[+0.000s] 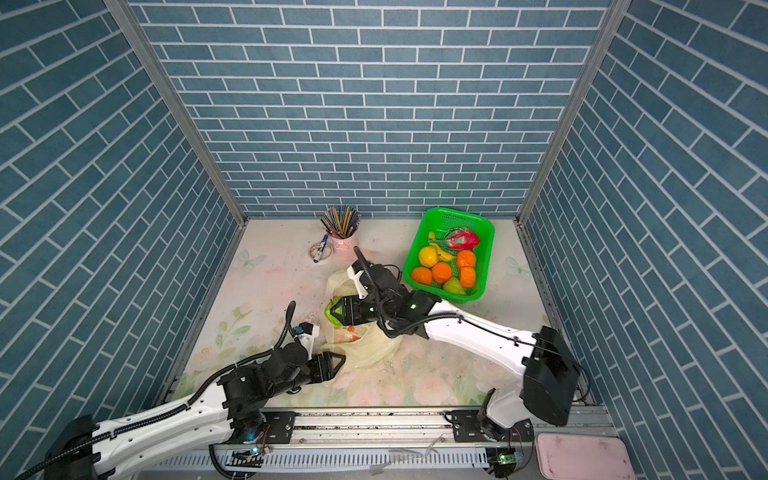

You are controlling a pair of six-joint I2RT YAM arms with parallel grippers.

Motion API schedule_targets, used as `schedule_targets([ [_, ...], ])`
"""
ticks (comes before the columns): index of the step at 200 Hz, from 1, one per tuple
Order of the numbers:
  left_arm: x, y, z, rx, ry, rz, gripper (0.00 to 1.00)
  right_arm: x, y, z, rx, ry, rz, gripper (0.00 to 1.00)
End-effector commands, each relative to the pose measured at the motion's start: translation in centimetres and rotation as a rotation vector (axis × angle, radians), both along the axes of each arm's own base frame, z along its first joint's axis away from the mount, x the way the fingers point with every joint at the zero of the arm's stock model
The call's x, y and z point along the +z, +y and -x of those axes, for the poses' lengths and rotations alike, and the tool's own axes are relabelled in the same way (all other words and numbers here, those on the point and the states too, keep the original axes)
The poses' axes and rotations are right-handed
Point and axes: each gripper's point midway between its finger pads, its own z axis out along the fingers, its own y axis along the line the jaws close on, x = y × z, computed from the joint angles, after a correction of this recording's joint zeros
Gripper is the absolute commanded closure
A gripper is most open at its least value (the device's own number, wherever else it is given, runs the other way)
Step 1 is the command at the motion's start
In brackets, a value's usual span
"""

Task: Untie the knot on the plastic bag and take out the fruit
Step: 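Carry the green pear with the right gripper into the green basket and release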

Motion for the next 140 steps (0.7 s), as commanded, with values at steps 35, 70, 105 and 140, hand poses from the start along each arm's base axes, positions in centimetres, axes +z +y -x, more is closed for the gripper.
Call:
schedule_targets([
  [35,8.1,1.0,-2.1,0.023,-0.251,-0.020,0.11,8.8,-9.0,-5.0,-0.323,-0.237,-0.105,0.50],
  [70,12.4,3.0,-3.9,0.051,-0.407,-0.200,0.11,9.0,-16.3,-9.3,-0.554,-0.265,-0.013,0.51],
  [105,17.1,2.6,-5.6,0.012,-0.567,-0.325,0.11,6.4,-22.2,-13.8,-0.694,-0.237,0.106,0.51],
  [140,21.0,1.3,-7.4,-0.008,-0.727,-0.319,0.11,1.8,-27.2,-18.5,-0.775,-0.173,0.215,0.52],
])
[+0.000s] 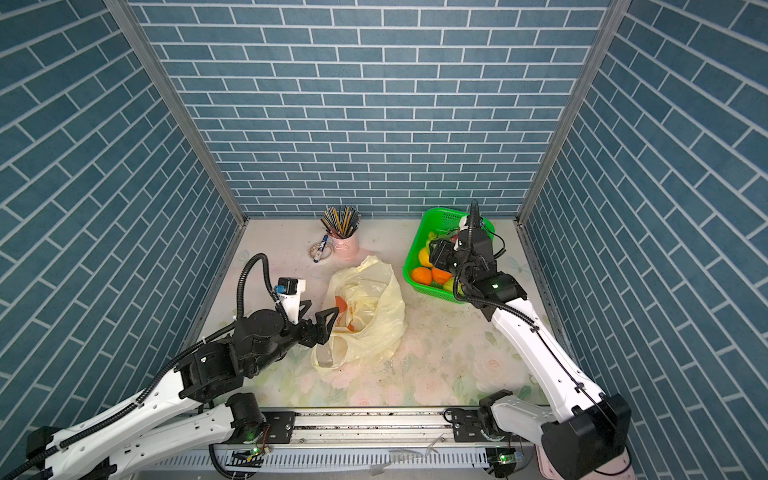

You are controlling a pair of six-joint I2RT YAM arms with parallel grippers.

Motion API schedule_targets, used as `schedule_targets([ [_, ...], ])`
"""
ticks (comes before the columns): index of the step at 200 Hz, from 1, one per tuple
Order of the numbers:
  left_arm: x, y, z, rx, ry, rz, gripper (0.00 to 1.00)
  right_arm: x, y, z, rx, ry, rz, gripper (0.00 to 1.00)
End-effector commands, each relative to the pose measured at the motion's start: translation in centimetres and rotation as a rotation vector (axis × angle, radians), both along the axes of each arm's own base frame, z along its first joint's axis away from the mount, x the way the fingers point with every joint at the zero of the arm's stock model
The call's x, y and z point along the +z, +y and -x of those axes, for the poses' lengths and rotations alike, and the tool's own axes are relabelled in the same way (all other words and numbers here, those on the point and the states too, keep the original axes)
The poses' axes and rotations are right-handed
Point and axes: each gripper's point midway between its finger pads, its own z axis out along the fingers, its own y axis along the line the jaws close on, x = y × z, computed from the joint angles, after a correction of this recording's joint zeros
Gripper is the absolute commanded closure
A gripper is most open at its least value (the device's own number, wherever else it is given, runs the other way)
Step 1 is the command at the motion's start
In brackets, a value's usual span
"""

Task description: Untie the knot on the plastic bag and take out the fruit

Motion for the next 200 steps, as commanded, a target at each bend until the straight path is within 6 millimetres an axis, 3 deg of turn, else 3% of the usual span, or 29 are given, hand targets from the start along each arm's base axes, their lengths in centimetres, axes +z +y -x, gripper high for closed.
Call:
schedule_targets([
  [1,2.6,0.2,-1.5,-0.001,-0.146,-0.071,0.11,-3.1,-2.5,-2.2,-0.011,0.063,0.078,0.52],
  [31,4.0,0.4,-3.7,-0.022,-0.214,-0.050,0.11,-7.5,-5.6,-5.6,-0.061,0.147,0.110,0.52],
  [54,4.8,0.4,-4.9,-0.069,-0.253,-0.005,0.12,-10.5,-6.8,-7.9,-0.067,0.190,0.134,0.52],
  [105,4.0,0.1,-6.3,-0.133,-0.317,0.007,0.12,-16.3,-5.5,-12.7,0.020,0.290,0.150,0.47],
  [139,2.9,0.3,-6.5,-0.141,-0.385,-0.053,0.12,-18.5,-5.1,-15.5,0.024,0.313,0.150,0.40],
  [163,2.3,1.9,-7.2,-0.060,-0.402,-0.099,0.11,-17.9,-4.9,-15.8,0.031,0.334,0.151,0.26],
  [200,0.2,5.9,-9.2,0.123,-0.404,-0.180,0.12,-12.9,-6.5,-13.3,-0.013,0.229,0.189,0.13],
])
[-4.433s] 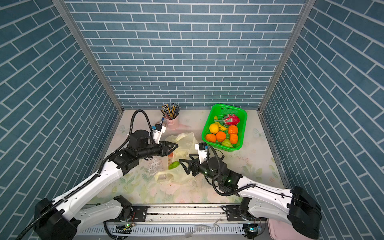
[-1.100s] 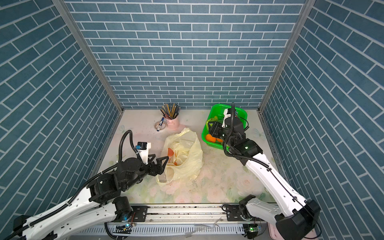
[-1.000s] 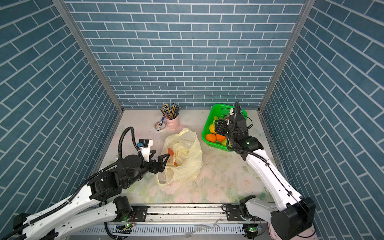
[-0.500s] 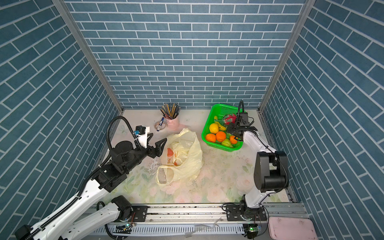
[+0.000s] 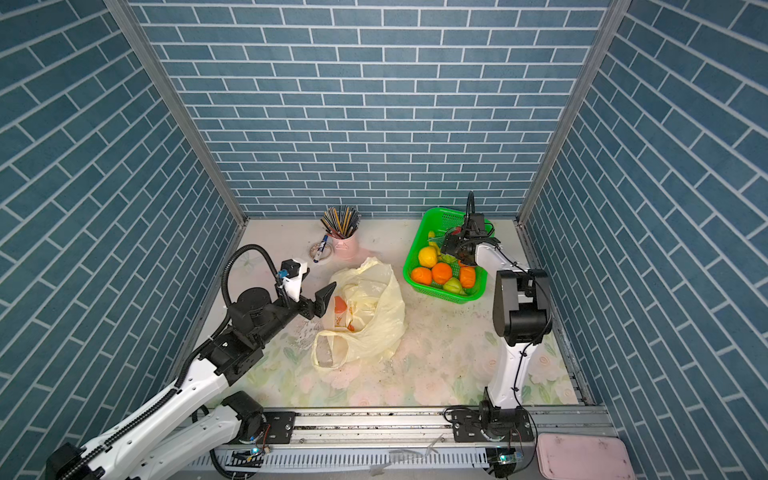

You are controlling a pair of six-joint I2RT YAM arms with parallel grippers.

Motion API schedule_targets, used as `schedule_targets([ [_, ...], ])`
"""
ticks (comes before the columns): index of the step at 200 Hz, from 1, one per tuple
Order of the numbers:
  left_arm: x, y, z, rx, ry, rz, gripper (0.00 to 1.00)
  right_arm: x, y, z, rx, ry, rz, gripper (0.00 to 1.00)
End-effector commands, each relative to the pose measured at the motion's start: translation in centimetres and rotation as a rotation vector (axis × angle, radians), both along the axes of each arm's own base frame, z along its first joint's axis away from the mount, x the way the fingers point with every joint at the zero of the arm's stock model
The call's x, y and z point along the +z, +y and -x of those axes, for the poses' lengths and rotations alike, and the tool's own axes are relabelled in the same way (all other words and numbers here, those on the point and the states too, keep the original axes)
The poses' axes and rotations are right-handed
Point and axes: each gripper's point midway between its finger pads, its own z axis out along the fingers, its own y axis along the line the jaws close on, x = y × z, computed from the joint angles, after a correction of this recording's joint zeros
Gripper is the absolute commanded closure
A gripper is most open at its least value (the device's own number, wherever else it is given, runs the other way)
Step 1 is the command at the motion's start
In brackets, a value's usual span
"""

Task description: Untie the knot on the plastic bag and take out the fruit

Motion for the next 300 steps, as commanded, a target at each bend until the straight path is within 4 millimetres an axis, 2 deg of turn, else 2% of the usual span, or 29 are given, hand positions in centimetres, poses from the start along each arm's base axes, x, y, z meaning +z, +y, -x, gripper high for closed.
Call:
schedule_targets([
  [1,-0.1,3.4,-1.5,0.160,-0.072,-0.035,0.12,5.1,-1.4,1.9,-0.014,-0.098,0.049,0.13],
  [25,-2.1,7.8,-2.6,0.352,-0.077,-0.055,0.11,7.2,-4.2,5.0,-0.083,-0.169,0.107,0.12],
  [50,-4.2,11.6,-2.9,0.503,-0.095,-0.082,0.12,8.2,-8.1,9.1,-0.212,-0.312,0.181,0.13],
  [69,-6.2,14.1,-2.7,0.613,-0.103,-0.106,0.11,7.6,-10.9,12.0,-0.300,-0.414,0.253,0.14],
  [85,-8.0,16.2,-2.4,0.691,-0.100,-0.134,0.12,5.4,-13.4,14.5,-0.383,-0.446,0.340,0.15],
  [96,-9.2,16.8,-2.4,0.691,-0.084,-0.125,0.12,4.0,-14.3,15.6,-0.401,-0.455,0.392,0.16],
  [112,-10.2,17.2,-2.4,0.671,-0.091,-0.095,0.12,2.2,-14.6,16.9,-0.384,-0.499,0.451,0.16],
  [125,-10.8,17.7,-2.6,0.663,-0.106,-0.067,0.12,2.4,-14.1,16.8,-0.345,-0.606,0.474,0.15],
  [135,-11.3,17.9,-3.0,0.650,-0.100,-0.057,0.11,2.0,-13.5,15.6,-0.289,-0.594,0.484,0.15],
  [148,-11.4,17.9,-3.9,0.640,-0.110,-0.058,0.12,2.9,-12.6,14.2,-0.254,-0.658,0.457,0.14],
  [160,-11.3,17.4,-5.0,0.601,-0.113,-0.064,0.12,1.6,-12.4,13.6,-0.238,-0.662,0.426,0.14],
  [168,-11.4,17.0,-5.8,0.580,-0.114,-0.065,0.11,1.5,-11.6,13.1,-0.186,-0.692,0.429,0.14],
  [177,-11.9,16.9,-6.8,0.562,-0.091,-0.052,0.11,0.5,-11.1,13.4,-0.151,-0.654,0.415,0.13],
  [191,-13.8,16.0,-8.2,0.511,-0.056,-0.077,0.12,1.3,-11.2,13.9,-0.164,-0.741,0.413,0.10],
  [199,-14.0,15.7,-9.1,0.491,-0.057,-0.080,0.12,0.6,-11.4,13.9,-0.172,-0.692,0.410,0.07],
  [205,-14.9,15.6,-9.7,0.482,0.013,-0.099,0.11,0.4,-11.4,13.7,-0.166,-0.661,0.407,0.02],
  [225,-15.1,16.2,-9.9,0.509,0.022,-0.083,0.11,1.2,-11.2,13.8,-0.163,-0.723,0.416,0.01],
  [300,-15.0,16.3,-9.8,0.516,0.019,-0.082,0.12,0.6,-11.1,13.4,-0.152,-0.675,0.408,0.02],
])
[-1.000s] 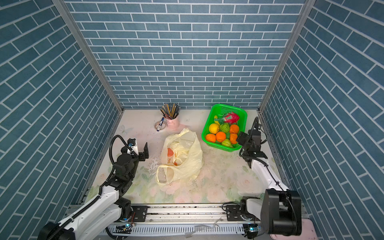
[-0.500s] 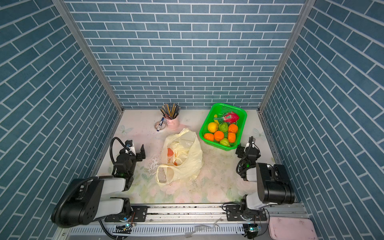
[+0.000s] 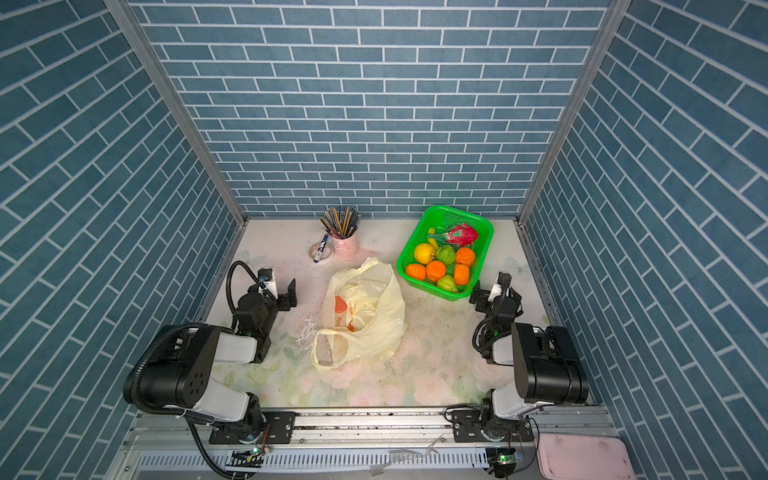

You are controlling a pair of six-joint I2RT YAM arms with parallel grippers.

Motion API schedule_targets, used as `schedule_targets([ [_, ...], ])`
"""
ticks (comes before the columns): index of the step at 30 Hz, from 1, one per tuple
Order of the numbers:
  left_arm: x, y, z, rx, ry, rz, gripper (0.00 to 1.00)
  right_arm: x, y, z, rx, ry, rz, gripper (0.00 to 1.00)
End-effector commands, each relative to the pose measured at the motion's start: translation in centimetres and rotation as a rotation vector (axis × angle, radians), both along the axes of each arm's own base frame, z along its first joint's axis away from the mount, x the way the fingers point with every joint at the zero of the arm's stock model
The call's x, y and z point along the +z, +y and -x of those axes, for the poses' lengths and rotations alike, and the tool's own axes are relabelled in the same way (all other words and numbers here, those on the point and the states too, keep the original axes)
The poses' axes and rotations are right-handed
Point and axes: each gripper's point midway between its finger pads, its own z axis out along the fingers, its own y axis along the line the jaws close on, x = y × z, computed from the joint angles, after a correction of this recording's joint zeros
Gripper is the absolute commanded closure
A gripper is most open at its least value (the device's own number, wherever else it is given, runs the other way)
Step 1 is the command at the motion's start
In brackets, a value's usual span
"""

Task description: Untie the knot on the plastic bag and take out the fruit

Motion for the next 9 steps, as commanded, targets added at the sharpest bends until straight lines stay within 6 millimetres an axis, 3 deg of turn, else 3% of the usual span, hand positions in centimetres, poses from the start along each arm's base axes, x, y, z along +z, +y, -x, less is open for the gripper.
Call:
schedule_targets([
  [1,1.07,0.10,-0.36,-0.001,-0.037,0.003,0.11,1.01,0.40,-0.63,0.032,-0.025,0.030,0.02],
  [9,1.10,0.11,-0.36,-0.001,-0.038,0.003,0.11,1.13,0.51,-0.48,0.039,-0.032,0.033,0.02],
])
